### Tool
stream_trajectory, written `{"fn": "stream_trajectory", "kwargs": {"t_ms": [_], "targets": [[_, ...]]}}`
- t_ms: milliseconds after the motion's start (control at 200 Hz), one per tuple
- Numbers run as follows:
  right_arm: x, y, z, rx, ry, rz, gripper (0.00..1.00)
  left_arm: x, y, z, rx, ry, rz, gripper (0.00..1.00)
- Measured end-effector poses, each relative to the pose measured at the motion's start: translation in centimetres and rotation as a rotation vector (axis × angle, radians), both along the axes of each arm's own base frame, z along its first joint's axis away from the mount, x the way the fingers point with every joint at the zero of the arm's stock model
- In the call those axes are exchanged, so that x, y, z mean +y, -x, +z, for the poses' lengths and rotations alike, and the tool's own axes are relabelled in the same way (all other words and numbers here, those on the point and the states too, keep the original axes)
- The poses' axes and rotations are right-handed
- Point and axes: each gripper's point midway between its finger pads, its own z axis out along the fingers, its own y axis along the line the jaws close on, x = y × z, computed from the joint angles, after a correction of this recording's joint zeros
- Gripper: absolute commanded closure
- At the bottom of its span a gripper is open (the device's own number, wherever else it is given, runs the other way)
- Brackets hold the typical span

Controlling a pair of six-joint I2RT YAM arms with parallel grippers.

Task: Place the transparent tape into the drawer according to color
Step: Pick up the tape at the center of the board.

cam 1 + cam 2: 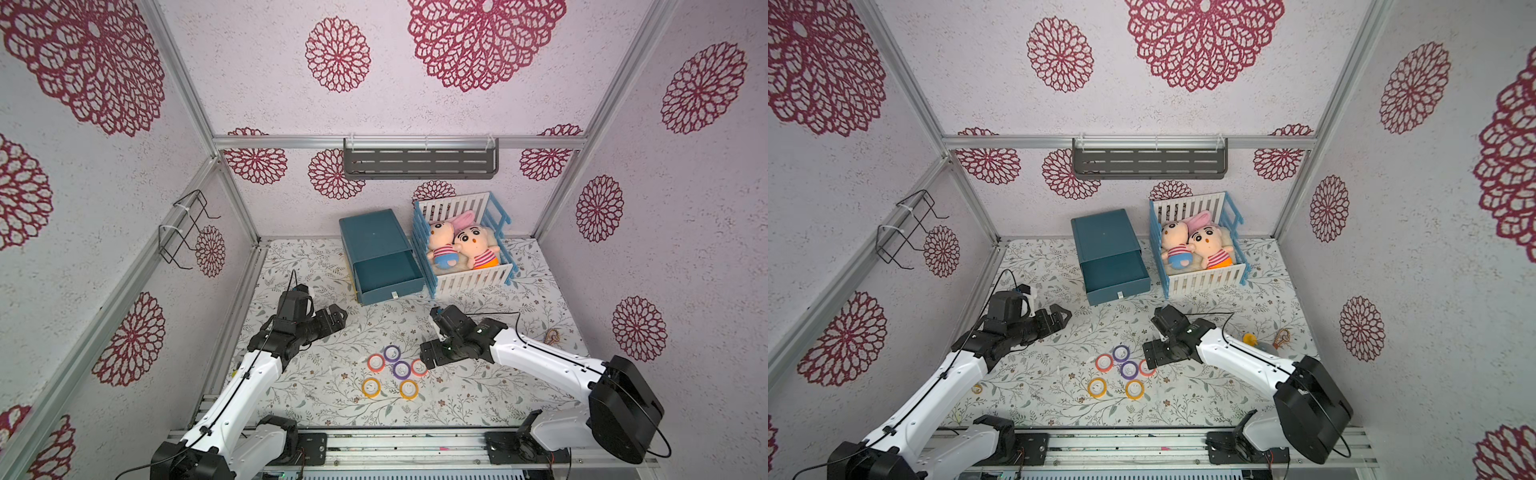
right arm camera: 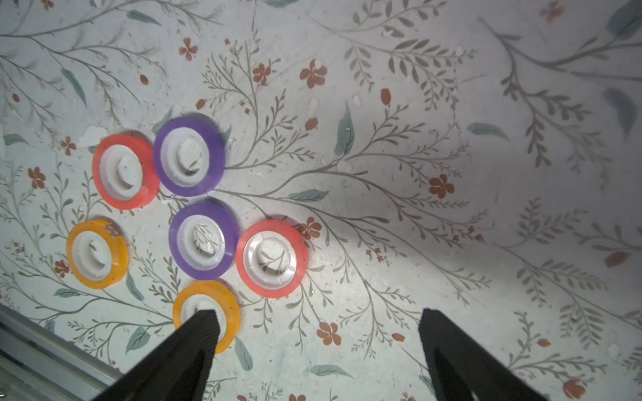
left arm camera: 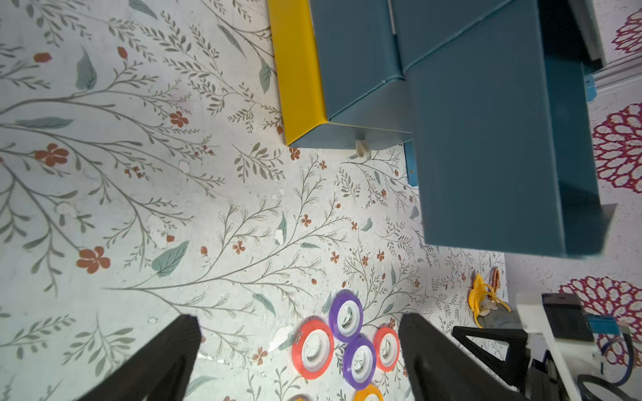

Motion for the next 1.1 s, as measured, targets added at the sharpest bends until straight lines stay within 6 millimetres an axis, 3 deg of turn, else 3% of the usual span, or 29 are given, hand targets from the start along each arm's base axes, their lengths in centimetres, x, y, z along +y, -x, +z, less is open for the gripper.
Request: {"fn": "stream_trajectory", "kwargs": {"t_ms": [245, 736, 1101], "targets": [[0.4, 0.1, -2.5, 0.019, 0.114, 0.025, 0.08, -0.1, -0.4, -0.7, 0.015, -0.003, -0.001, 0.03], [0.1, -0.3, -5.2, 0.038, 0.221, 0.032, 0.11, -0.1, -0.4, -0.8, 0.019, -0.007, -0.004, 0.03], [0.0, -0.9, -5.4, 0.028, 0.256, 0.026, 0.16, -0.1, -0.4, -0.8, 0.019, -0.010, -0.003, 0.03]]}}
